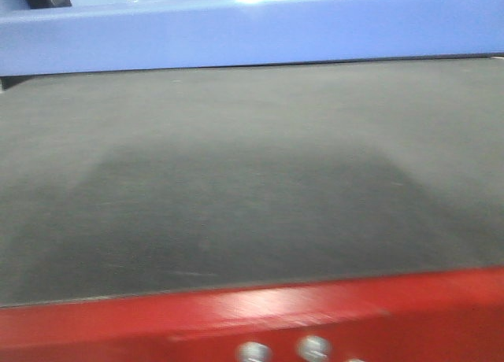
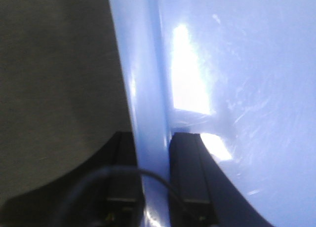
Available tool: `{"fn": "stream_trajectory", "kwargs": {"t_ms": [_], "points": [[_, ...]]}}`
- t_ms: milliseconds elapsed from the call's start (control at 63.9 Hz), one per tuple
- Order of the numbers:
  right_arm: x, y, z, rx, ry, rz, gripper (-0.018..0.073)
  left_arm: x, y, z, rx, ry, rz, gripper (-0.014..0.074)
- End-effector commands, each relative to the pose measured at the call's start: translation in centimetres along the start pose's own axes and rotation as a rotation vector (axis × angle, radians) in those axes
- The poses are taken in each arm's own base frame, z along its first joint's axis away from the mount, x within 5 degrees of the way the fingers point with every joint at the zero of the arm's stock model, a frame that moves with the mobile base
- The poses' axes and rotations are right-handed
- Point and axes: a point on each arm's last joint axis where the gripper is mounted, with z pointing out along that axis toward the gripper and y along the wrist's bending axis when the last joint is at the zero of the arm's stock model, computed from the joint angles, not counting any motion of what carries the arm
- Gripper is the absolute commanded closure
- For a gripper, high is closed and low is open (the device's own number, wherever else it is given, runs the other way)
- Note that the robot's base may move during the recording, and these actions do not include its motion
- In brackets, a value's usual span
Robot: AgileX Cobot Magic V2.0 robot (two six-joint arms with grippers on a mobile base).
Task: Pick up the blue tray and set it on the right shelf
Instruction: 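Carry the tray in both grippers while driving to the shelving rack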
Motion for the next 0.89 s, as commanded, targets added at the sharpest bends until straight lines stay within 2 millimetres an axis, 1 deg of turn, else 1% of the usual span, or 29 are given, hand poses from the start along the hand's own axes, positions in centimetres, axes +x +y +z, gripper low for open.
{"fn": "stream_trajectory", "kwargs": {"t_ms": [0,141,877], "points": [[-0.95,0.59,-1.79,-0.073,-0.136,-0.025,0.0502,0.23,-0.77,-1.72,0.046,-0.050,0.052,0.0644],[-0.95,0.59,-1.79,-0.073,-0.136,-0.025,0.0502,0.33,-1.07,-1.74,0.080,-0.039,0.040,0.0644],[-0.95,0.59,-1.79,-0.073,-0.136,-0.025,0.0502,0.33,-1.09,-1.74,0.083,-0.039,0.040,0.0644]]}}
